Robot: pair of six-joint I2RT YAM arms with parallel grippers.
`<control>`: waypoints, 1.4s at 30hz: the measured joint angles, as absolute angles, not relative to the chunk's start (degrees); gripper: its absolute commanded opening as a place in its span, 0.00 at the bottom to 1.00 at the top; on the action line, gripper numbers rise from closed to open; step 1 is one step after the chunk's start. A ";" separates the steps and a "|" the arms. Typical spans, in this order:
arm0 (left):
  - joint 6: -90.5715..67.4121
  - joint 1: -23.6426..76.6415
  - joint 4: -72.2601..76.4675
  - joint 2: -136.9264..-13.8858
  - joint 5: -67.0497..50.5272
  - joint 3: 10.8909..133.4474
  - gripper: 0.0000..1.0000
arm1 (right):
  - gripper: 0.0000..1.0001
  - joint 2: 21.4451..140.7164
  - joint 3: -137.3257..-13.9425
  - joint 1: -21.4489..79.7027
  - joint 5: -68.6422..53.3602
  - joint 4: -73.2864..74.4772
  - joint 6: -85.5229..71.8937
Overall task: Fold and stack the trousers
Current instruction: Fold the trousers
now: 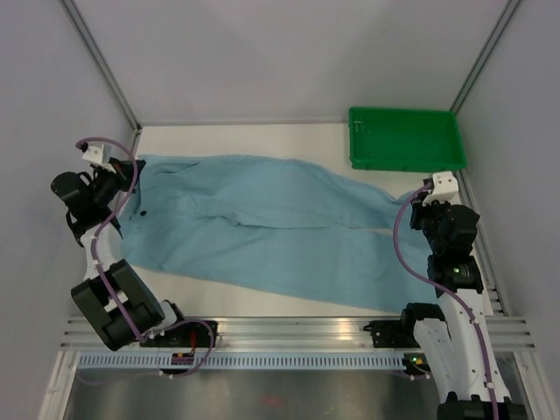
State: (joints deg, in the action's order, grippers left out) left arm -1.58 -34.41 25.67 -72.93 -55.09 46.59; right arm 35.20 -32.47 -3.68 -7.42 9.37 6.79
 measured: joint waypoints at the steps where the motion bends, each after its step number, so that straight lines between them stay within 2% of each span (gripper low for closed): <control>1: -1.23 -35.51 27.00 -74.19 -57.93 46.87 0.02 | 0.00 35.11 -32.97 -3.68 -7.51 10.33 7.14; 7: -8.25 -43.99 43.94 -83.33 -71.09 47.13 0.02 | 0.00 29.30 -34.59 -3.95 -5.74 17.15 11.90; 11: -15.97 -49.47 57.23 -86.06 -72.77 43.75 0.02 | 0.00 23.35 -32.64 -4.12 -3.75 18.50 11.57; 14: -20.12 -51.70 64.79 -87.35 -72.79 39.57 0.02 | 0.00 23.11 -30.46 -4.12 -2.44 17.89 9.45; 20: -23.18 -57.63 70.48 -87.70 -71.42 32.03 0.02 | 0.00 23.90 -27.79 -4.14 4.64 16.14 6.42; 27: -26.52 -60.23 73.03 -91.68 -72.14 33.76 0.02 | 0.00 5.10 -18.83 -4.29 21.85 14.55 5.45; 30: -27.03 -60.71 73.65 -95.35 -71.94 34.85 0.02 | 0.00 2.46 -17.21 -4.27 31.38 13.23 3.42; 34: -26.94 -62.54 73.65 -98.78 -70.57 34.52 0.02 | 0.00 4.29 -15.75 -4.27 37.45 11.53 1.34; 38: -26.68 -63.31 73.65 -99.37 -70.39 32.84 0.02 | 0.00 12.78 -15.77 -4.03 45.28 9.43 -2.66; 42: -26.37 -63.53 73.84 -100.36 -69.95 31.77 0.02 | 0.00 15.66 -15.73 -3.90 47.94 8.34 -3.38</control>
